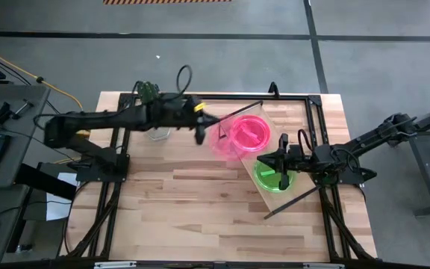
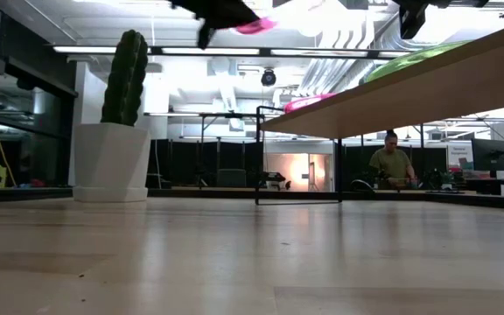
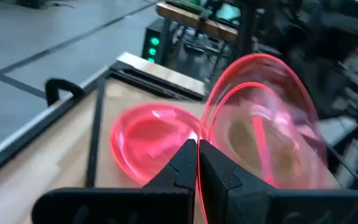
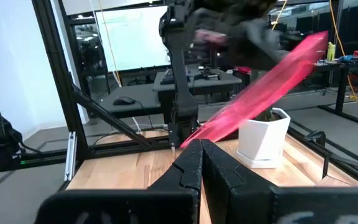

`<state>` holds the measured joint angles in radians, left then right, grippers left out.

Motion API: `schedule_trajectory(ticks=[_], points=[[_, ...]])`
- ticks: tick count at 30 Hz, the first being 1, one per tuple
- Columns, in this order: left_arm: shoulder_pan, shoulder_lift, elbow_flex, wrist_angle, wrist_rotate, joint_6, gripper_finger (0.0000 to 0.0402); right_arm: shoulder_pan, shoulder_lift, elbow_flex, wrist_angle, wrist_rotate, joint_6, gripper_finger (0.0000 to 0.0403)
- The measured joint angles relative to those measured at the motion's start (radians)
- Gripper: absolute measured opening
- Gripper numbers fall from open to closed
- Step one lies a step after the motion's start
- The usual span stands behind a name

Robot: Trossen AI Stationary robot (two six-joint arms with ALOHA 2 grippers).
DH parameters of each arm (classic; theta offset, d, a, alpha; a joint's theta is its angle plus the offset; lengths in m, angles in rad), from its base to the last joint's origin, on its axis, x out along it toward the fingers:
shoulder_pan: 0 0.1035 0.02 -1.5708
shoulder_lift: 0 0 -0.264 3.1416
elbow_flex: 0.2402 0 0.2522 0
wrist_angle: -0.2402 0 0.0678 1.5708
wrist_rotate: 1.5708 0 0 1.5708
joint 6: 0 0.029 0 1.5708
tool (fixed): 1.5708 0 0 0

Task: Place and stack plates onto a shelf
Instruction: Stack the pink plate on top of the other pink plate on the shelf

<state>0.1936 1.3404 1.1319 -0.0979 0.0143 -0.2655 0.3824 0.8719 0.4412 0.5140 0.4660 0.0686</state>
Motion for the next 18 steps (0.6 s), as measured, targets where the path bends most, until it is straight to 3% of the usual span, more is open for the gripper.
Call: schedule_trajectory(ticks=[9,18], points=[[0.099,0.300,0.277,-0.001,-0.001,-0.009,0.0000,0.000,0.000,0.000,0.000,-0.008,-0.006,0.0000],[0.110,0.485,0.352,0.010,0.006,-0.018,0.0000,0.000,0.000,0.000,-0.010,-0.016,0.001,0.0000]])
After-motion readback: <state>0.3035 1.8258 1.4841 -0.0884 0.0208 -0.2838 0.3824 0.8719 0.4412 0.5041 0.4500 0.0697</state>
